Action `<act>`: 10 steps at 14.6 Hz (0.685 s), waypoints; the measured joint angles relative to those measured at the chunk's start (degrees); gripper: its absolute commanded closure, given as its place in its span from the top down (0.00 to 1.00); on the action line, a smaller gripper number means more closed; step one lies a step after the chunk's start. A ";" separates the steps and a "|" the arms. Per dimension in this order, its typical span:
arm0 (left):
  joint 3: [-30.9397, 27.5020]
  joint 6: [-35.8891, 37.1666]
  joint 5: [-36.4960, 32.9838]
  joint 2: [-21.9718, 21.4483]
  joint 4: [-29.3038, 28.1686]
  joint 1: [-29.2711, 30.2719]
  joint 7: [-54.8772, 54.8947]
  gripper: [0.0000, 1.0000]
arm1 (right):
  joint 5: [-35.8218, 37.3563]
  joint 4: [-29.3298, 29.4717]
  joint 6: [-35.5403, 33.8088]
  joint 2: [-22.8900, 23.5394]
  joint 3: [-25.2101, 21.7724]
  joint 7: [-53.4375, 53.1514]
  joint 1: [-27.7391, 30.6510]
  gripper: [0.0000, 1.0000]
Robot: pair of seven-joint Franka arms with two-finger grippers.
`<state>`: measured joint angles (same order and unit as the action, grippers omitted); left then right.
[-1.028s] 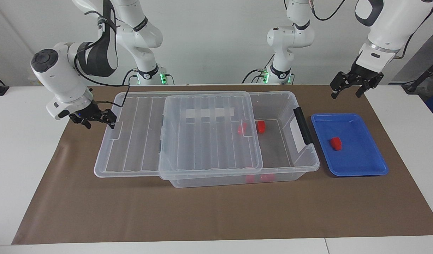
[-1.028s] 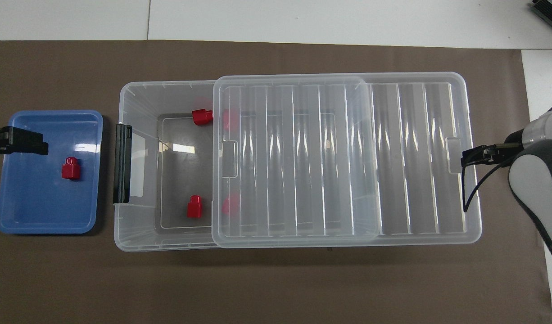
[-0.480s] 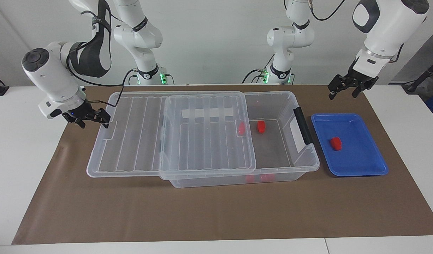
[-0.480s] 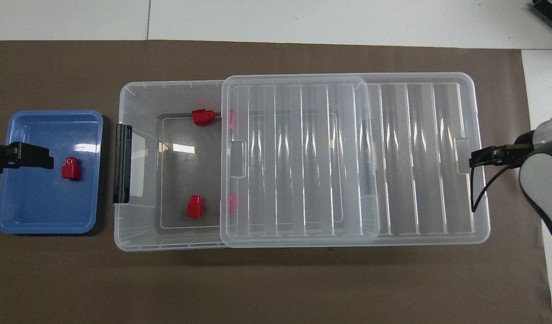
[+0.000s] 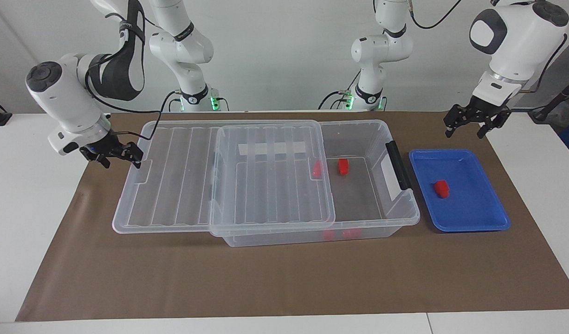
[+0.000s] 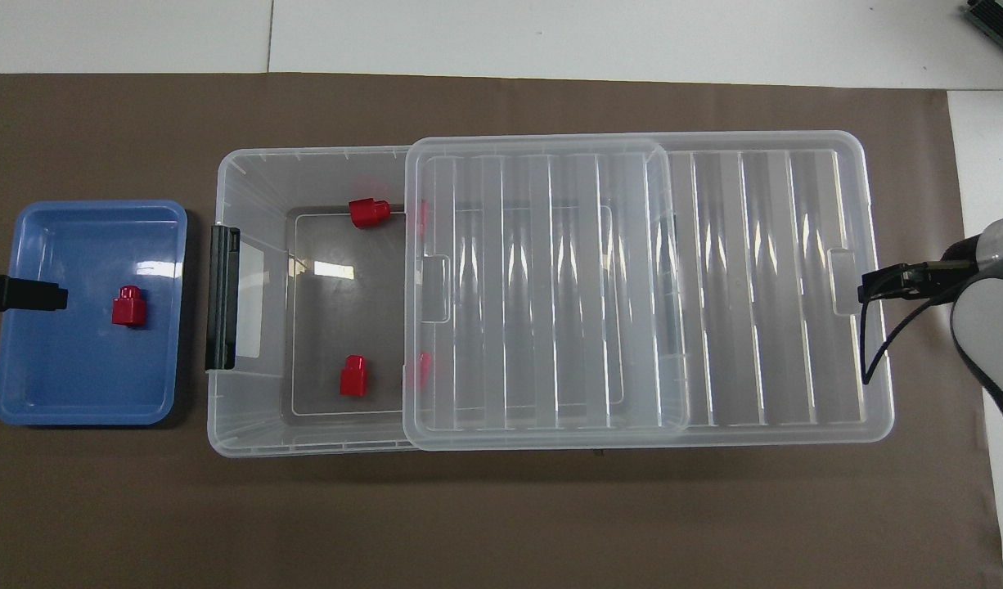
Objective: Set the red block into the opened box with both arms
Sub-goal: 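Lower the left gripper onto the red block in the blue tray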
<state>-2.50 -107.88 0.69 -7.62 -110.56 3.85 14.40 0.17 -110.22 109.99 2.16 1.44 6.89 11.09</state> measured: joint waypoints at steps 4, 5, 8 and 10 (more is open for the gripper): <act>-0.08 -7.85 -0.02 2.34 -6.12 2.69 0.70 1.00 | 0.00 0.31 -0.02 -2.43 0.69 -0.69 -1.20 1.00; -0.10 -9.47 -0.02 2.86 -7.59 3.77 0.71 1.00 | 0.00 0.32 -0.13 -3.12 0.82 -1.46 -2.02 1.00; -0.11 -10.82 -0.02 3.88 -10.65 5.43 0.49 1.00 | 0.03 0.72 -2.09 -4.97 1.00 -6.33 -5.56 1.00; 0.03 -12.88 -0.02 3.85 -13.68 5.42 -0.73 1.00 | 0.06 2.87 -4.67 -5.48 1.07 -9.82 -7.93 1.00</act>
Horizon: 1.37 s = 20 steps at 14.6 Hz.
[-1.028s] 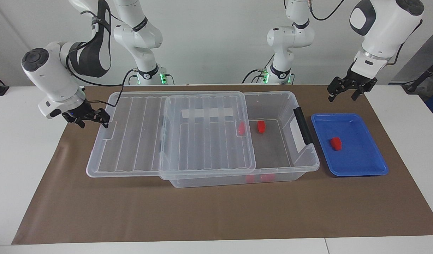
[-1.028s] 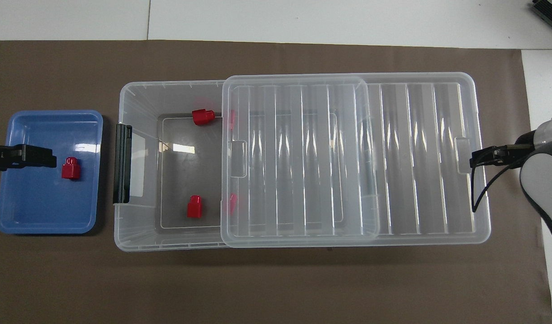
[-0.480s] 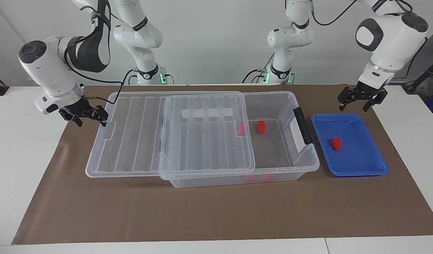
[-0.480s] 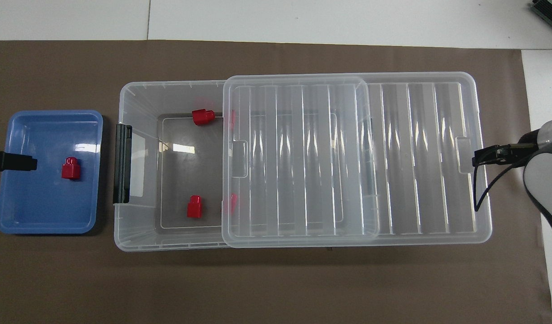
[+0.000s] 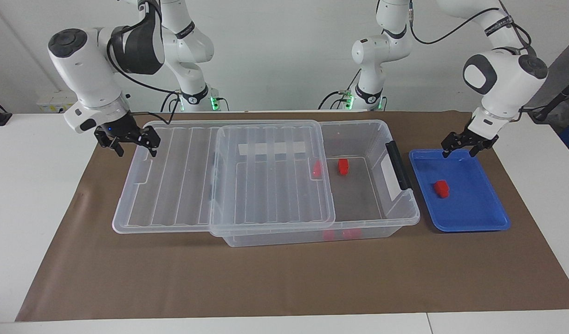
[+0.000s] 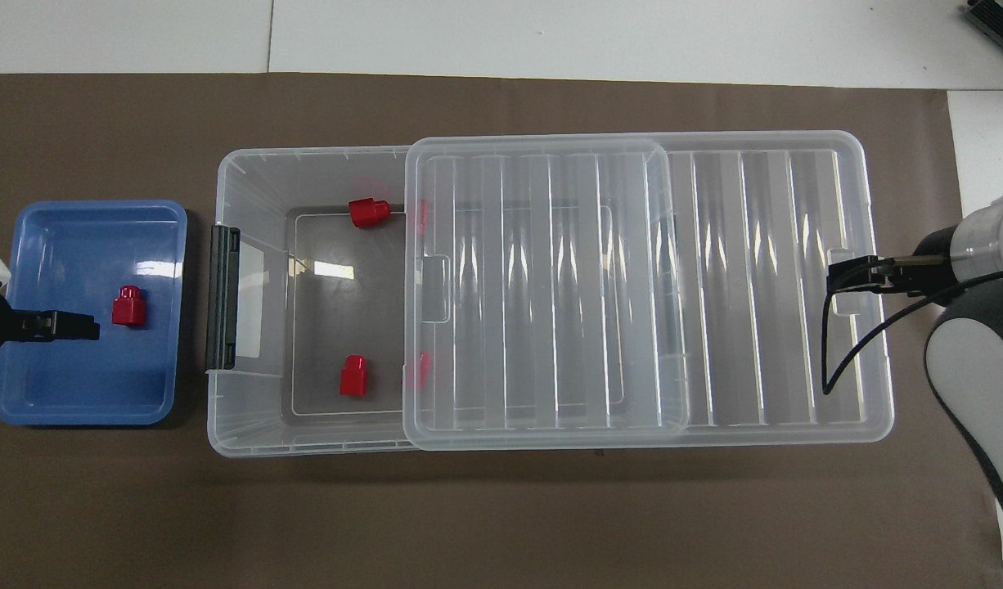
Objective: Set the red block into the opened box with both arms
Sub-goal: 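Lower the left gripper onto the red block in the blue tray, then close the left gripper on the red block and lift it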
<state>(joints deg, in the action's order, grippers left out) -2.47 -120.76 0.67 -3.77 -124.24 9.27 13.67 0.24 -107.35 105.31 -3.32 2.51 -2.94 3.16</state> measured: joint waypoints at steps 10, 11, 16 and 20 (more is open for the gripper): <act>0.66 -15.80 0.00 2.48 -6.12 -1.44 -3.97 1.00 | 0.04 13.45 -11.55 0.83 0.05 -6.76 -3.45 1.00; 0.70 -17.71 0.00 3.56 -6.18 -1.53 -3.98 1.00 | 0.04 14.86 -12.69 1.26 0.05 -6.76 -3.48 1.00; 0.75 -21.64 0.00 8.28 -4.15 -1.54 -3.93 1.00 | 0.10 16.70 -14.17 2.39 -0.45 -6.76 -3.23 1.00; 0.58 -21.83 0.00 11.10 -2.75 -1.29 -2.77 1.00 | 0.10 17.04 -15.62 2.45 -0.66 -6.76 -3.21 1.00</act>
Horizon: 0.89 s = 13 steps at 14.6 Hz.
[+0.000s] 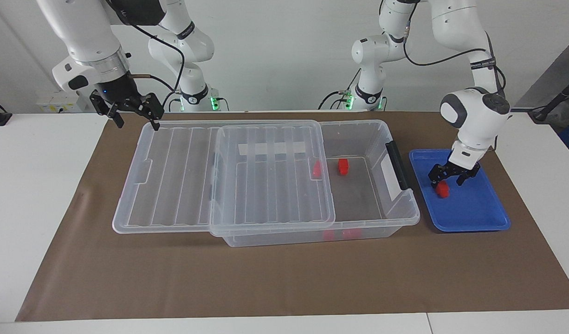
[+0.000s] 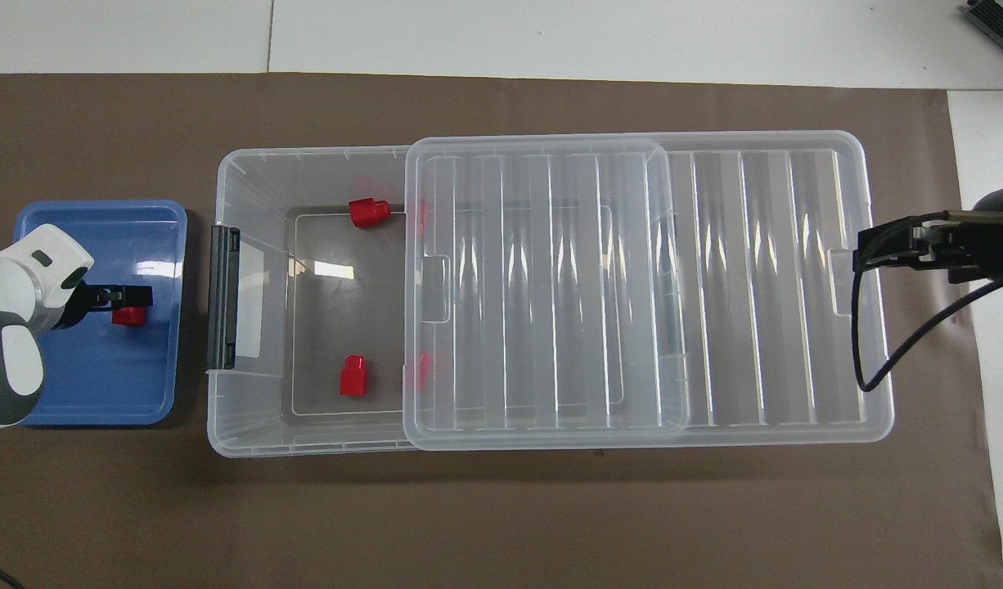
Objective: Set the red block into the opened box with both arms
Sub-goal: 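Close the left gripper on the red block and lift it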
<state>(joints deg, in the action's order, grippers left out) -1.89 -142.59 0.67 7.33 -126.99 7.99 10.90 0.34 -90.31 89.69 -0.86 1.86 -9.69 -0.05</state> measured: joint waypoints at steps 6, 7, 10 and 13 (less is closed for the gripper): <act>-0.33 -1.43 0.00 2.70 -0.20 1.27 3.17 1.00 | 0.00 -0.09 -0.42 0.00 -0.13 0.00 0.03 1.00; -0.19 -1.78 0.00 3.07 -0.20 1.27 3.17 0.99 | 0.00 -0.09 -0.43 0.00 -0.14 0.00 0.03 1.00; 0.06 -2.13 0.00 3.43 -0.20 1.23 3.17 0.68 | 0.00 -0.09 -0.43 0.00 -0.16 0.00 0.04 1.00; 0.09 -2.18 0.00 3.43 -0.20 1.22 3.17 0.04 | 0.00 -0.09 -0.43 0.00 -0.17 0.00 0.09 1.00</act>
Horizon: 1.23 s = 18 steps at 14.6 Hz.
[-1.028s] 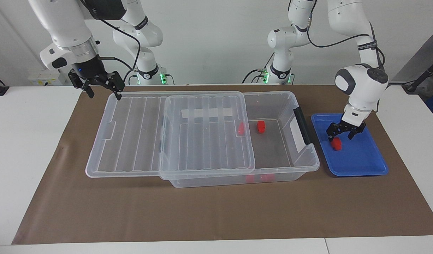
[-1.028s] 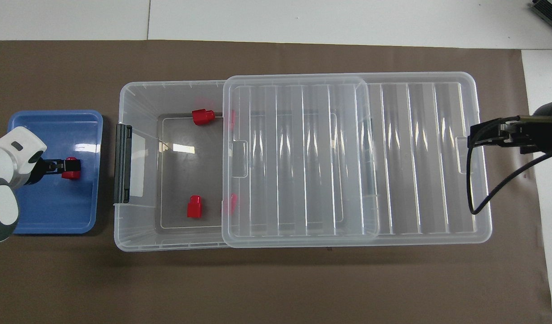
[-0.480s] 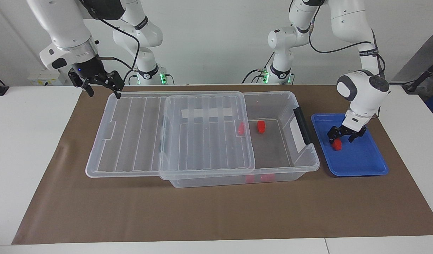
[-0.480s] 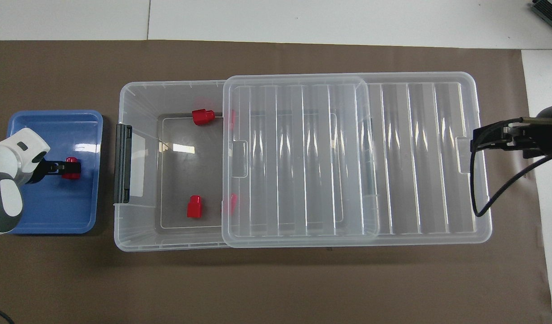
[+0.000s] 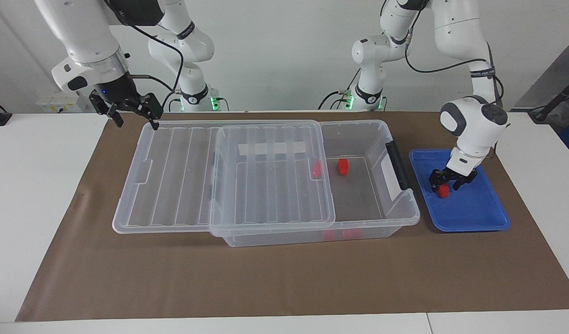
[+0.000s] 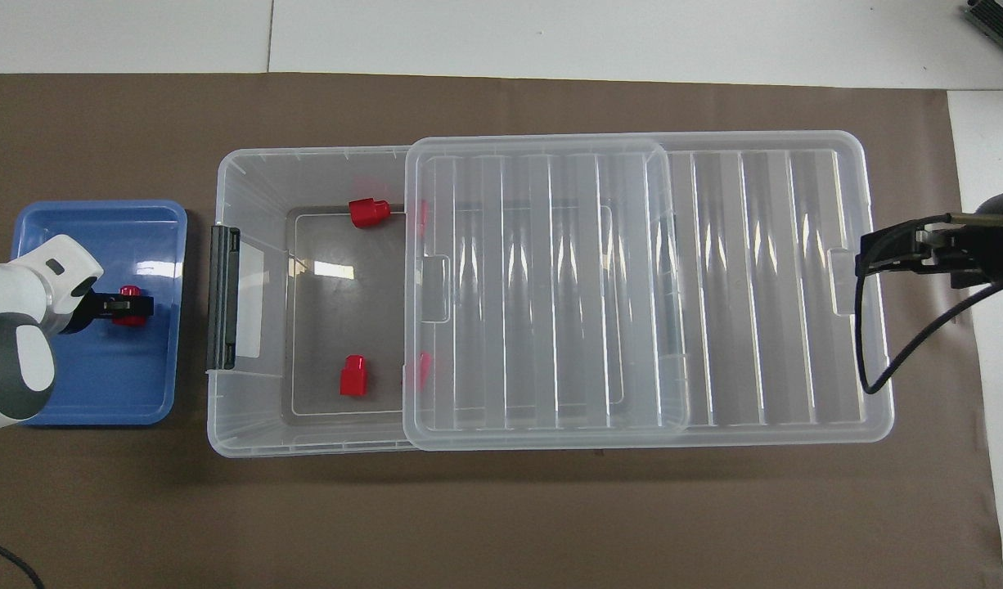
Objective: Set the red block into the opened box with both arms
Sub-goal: 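Close the left gripper on the red block and lift it, then carry the red block into the open box with the left gripper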
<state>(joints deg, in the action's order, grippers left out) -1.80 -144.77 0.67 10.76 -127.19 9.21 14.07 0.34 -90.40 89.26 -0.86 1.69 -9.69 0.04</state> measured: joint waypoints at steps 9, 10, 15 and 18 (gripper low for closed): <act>0.58 10.91 0.80 -0.08 8.46 -1.32 -0.15 0.00 | 0.00 0.00 0.00 0.00 -0.04 0.00 0.23 1.00; 0.60 17.23 2.13 -0.16 13.03 -1.41 -0.29 0.00 | 0.00 0.00 0.00 0.00 -0.07 0.00 0.36 1.00; 2.52 40.86 5.33 -1.96 30.29 -1.85 -11.01 0.00 | 0.00 -0.01 0.00 0.00 -0.22 0.00 0.39 1.00; 5.73 43.22 5.38 -2.96 32.80 -7.48 -27.37 0.00 | 0.00 -0.14 -0.05 0.00 -0.25 0.00 0.41 1.00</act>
<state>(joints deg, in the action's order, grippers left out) 3.93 -101.56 6.05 7.80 -94.39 1.73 -13.30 0.33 -90.54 89.22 -0.87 1.44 -9.69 0.45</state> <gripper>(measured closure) 0.656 0.000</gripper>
